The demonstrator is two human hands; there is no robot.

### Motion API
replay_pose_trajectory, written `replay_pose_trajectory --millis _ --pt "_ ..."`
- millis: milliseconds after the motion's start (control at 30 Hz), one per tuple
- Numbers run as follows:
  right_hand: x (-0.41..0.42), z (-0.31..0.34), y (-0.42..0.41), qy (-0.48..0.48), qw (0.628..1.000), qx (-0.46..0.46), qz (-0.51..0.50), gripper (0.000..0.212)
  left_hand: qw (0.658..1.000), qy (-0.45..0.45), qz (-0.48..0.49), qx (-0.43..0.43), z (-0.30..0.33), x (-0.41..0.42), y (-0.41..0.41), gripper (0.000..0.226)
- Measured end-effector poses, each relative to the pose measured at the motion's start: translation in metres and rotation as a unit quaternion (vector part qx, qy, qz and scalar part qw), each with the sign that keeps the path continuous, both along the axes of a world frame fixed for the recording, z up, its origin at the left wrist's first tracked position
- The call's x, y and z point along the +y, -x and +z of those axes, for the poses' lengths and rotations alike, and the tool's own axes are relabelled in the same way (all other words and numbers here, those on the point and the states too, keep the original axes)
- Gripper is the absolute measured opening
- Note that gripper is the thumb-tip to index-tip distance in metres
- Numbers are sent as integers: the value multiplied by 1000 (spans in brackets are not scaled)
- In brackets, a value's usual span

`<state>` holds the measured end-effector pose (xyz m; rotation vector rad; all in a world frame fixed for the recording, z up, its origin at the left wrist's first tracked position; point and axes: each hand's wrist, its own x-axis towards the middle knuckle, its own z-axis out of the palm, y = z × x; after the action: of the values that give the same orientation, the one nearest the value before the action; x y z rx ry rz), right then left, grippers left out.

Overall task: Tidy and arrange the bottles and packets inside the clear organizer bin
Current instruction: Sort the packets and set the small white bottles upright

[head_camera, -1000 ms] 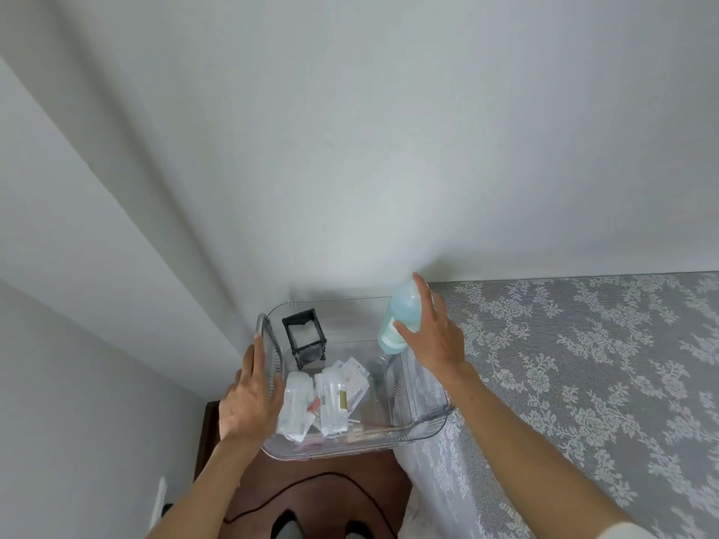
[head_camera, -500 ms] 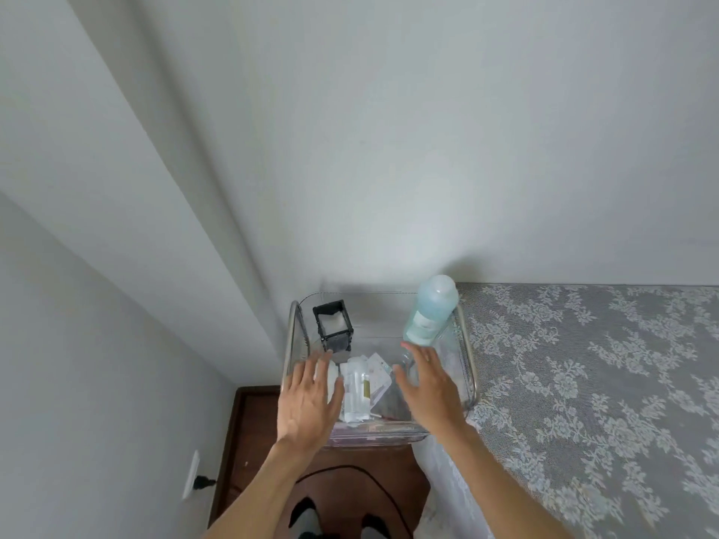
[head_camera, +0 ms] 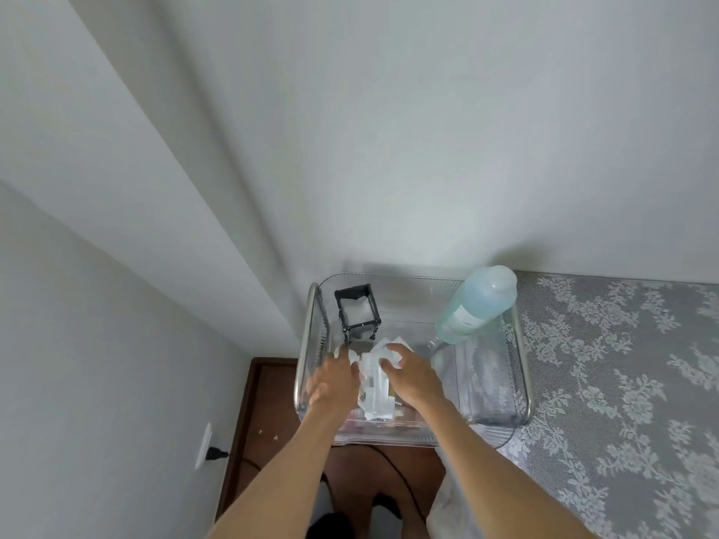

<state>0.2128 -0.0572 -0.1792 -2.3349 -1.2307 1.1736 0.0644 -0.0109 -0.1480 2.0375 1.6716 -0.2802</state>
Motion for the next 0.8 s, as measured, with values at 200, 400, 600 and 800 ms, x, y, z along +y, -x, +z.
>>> replay_pose_trajectory --millis 200,400,600,800 --pt "12 -17 2 7 998 55 -36 45 998 -20 53 -38 -12 8 2 51" --pt "20 -17 5 -11 998 59 -22 44 998 9 57 -19 -15 13 -1 59" --pt "23 -15 3 -10 998 54 -26 42 998 7 67 -14 -14 13 -2 56" --pt "15 -6 -4 -31 992 101 -71 35 998 -45 35 -10 -2 0 -1 49"
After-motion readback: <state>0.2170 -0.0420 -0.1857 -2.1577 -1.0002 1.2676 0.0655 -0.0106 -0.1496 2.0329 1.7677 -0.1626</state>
